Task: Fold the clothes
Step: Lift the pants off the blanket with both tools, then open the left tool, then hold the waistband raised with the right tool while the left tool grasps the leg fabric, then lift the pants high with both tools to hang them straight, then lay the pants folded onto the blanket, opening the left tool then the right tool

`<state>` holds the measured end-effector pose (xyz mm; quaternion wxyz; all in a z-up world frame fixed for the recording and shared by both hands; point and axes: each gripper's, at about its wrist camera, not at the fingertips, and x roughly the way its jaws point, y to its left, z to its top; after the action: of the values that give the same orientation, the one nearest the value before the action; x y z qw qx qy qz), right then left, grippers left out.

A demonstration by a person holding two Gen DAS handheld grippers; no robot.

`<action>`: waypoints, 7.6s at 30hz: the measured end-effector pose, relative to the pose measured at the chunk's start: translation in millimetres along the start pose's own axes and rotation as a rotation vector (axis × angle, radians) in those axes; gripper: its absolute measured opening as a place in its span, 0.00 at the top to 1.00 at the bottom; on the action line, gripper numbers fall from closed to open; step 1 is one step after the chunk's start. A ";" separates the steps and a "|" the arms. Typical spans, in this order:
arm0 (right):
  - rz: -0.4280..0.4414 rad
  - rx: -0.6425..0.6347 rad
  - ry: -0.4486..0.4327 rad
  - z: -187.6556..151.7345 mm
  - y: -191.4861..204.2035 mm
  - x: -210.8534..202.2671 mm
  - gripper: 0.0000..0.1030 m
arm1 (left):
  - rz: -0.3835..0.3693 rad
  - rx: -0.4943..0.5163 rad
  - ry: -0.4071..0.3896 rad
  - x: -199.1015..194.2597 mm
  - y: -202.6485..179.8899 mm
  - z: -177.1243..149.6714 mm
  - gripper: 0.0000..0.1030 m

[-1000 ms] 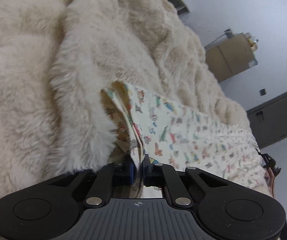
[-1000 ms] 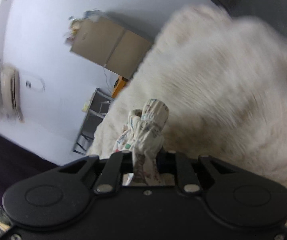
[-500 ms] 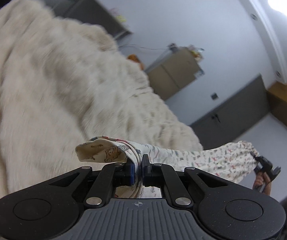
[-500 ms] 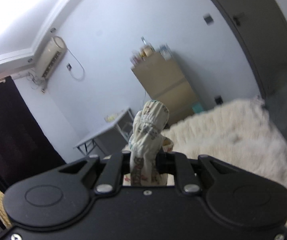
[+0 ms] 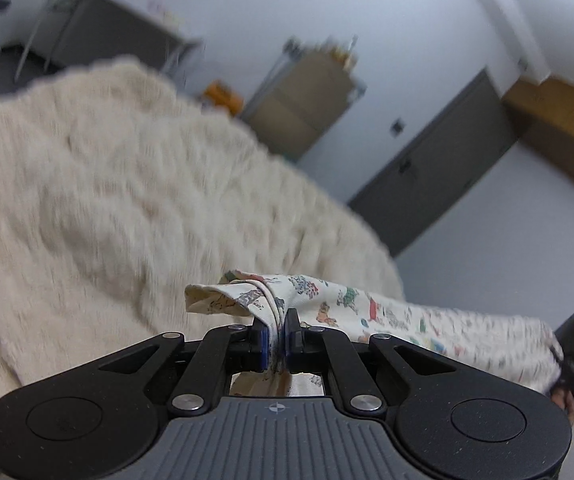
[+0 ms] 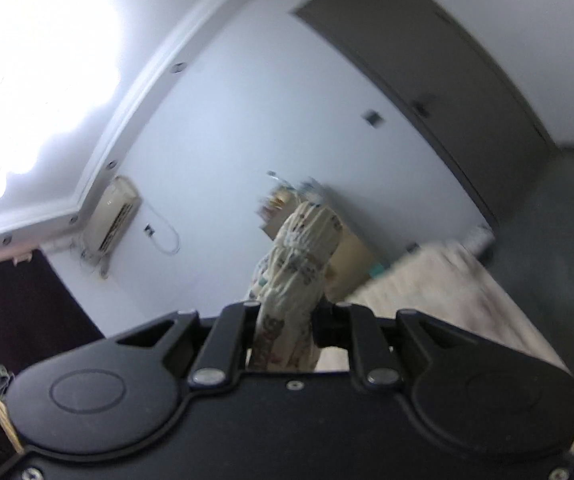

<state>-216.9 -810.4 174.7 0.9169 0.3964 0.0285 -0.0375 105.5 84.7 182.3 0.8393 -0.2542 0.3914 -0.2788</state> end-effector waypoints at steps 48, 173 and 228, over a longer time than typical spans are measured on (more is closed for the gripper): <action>-0.309 -0.038 0.197 -125.8 -108.5 8.2 0.58 | 0.102 0.858 -0.016 145.7 -318.2 -365.6 0.29; -0.254 0.023 -0.169 67.6 -98.8 -66.4 0.85 | -0.188 -0.088 -0.030 106.6 -81.7 -208.5 0.38; 0.026 -0.810 0.189 -208.3 339.0 109.2 0.83 | -0.147 0.040 -0.230 78.0 -69.5 -255.8 0.36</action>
<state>-81.8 -432.1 268.9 0.9924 0.0056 0.1203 0.0247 -75.6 -70.3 42.5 0.8609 -0.2957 0.2671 -0.3163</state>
